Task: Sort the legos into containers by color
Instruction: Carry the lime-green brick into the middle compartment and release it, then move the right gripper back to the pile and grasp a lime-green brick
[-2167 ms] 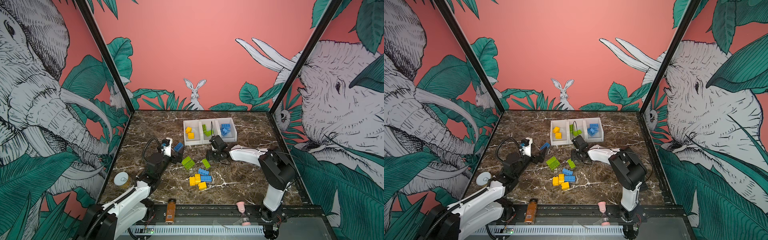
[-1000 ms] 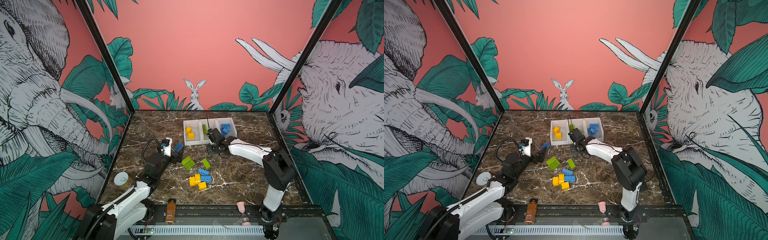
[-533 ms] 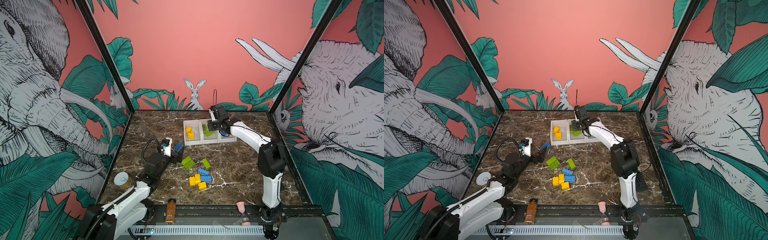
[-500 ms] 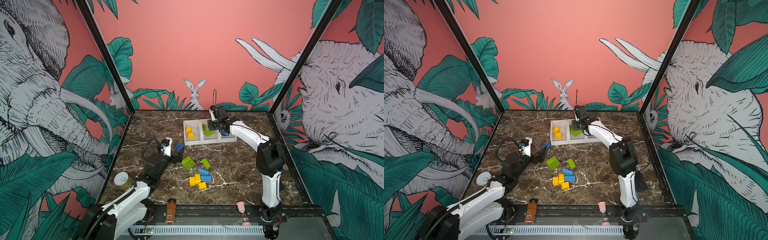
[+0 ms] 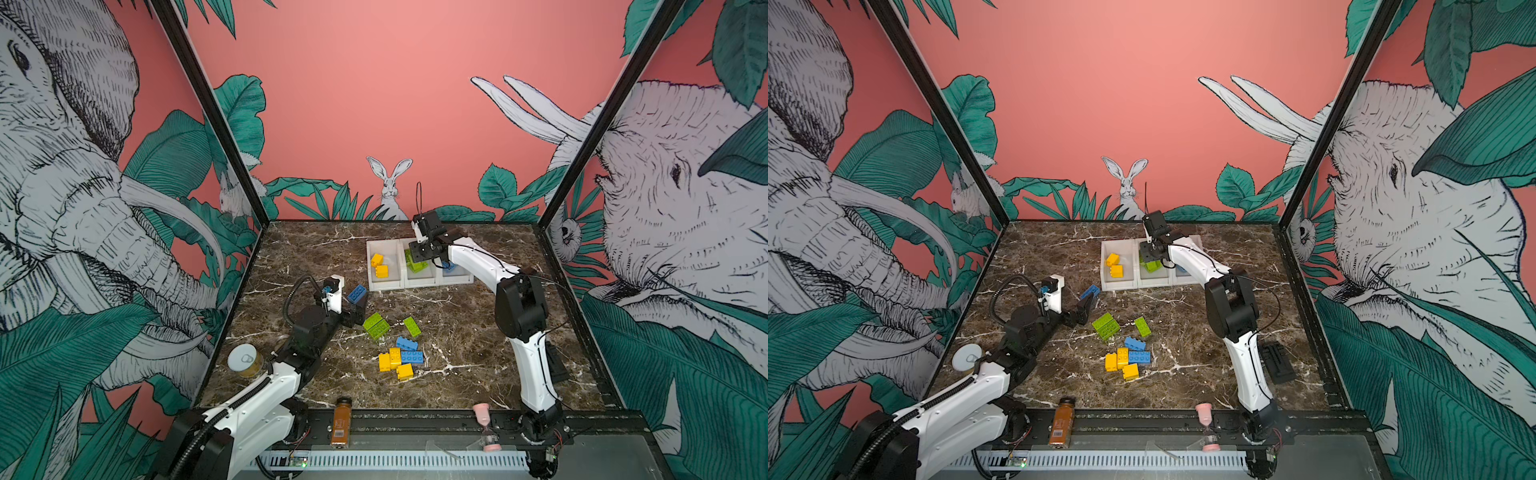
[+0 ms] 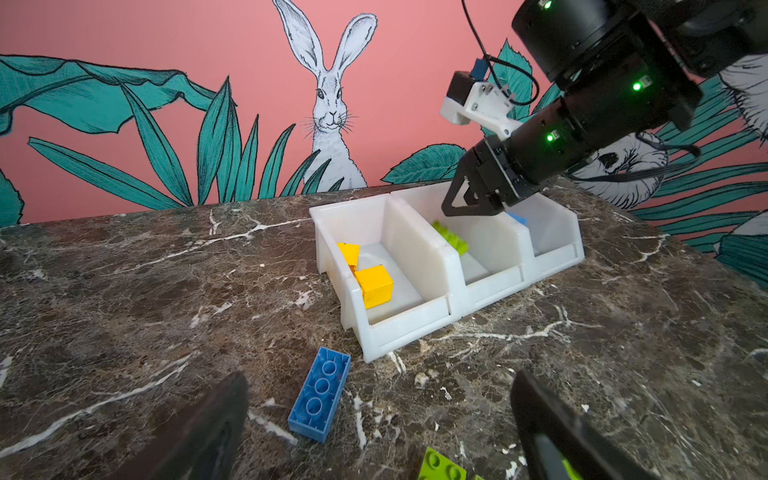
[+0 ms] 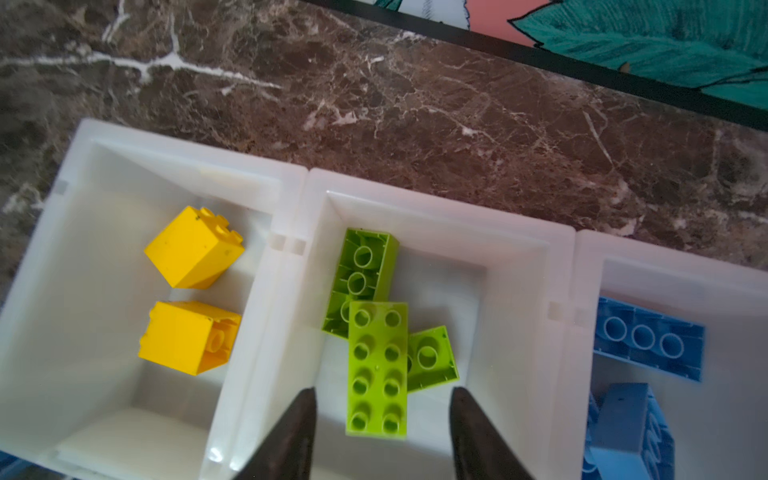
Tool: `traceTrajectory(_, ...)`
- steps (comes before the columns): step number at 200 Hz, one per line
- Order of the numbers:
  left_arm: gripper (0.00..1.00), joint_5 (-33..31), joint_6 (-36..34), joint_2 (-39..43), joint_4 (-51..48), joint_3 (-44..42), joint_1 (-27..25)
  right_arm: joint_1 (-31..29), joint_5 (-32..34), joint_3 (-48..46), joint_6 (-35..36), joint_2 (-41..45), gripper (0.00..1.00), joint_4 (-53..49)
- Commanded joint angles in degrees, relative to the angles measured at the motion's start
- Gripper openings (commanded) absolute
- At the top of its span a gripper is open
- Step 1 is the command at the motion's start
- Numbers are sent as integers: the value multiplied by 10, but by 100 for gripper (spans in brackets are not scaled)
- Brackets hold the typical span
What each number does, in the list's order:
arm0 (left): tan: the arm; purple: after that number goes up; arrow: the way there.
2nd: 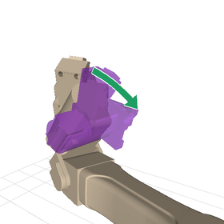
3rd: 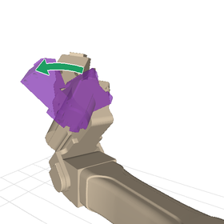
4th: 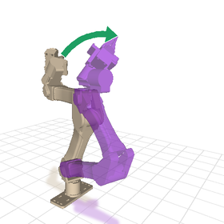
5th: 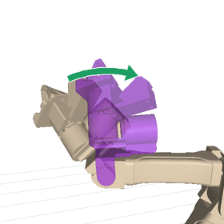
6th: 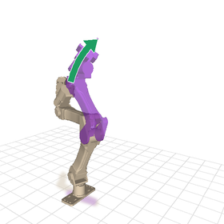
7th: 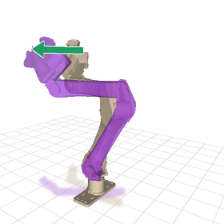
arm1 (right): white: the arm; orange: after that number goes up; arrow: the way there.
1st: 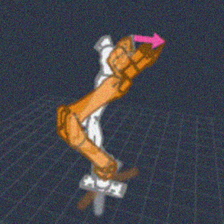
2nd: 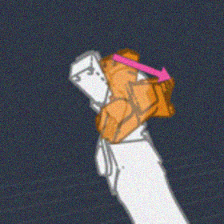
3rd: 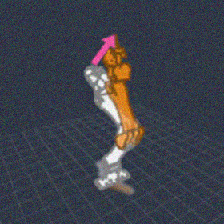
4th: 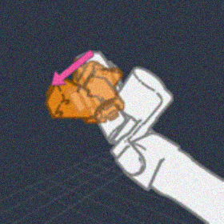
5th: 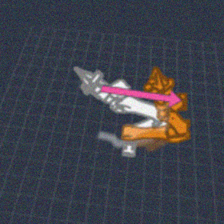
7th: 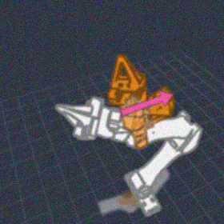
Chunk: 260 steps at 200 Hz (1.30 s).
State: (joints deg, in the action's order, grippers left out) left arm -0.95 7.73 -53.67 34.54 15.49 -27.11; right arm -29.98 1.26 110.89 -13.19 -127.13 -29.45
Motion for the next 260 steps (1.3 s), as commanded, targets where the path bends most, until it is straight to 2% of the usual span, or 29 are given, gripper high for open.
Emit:
traceTrajectory(1,99,-2,-1,1,5,-1,0,2,8,-4,10,16,61,1)
traceTrajectory(50,99,0,0,1,6,-2,1,-15,-23,-163,23,157,63,49)
traceTrajectory(80,99,-2,-1,6,5,-2,1,-61,-23,-295,19,245,63,41)
traceTrajectory(113,99,3,6,-2,12,-3,0,-124,2,-416,-33,297,64,64)
traceTrajectory(127,99,6,8,-10,17,-2,1,-147,42,-429,-65,301,64,53)
traceTrajectory(141,99,8,8,-16,18,-1,1,-163,52,-445,-79,305,64,52)
traceTrajectory(175,99,7,7,-12,18,-2,0,-178,43,-479,-86,302,63,103)
traceTrajectory(260,99,-3,6,-13,12,0,1,-185,3,-473,-62,248,62,136)
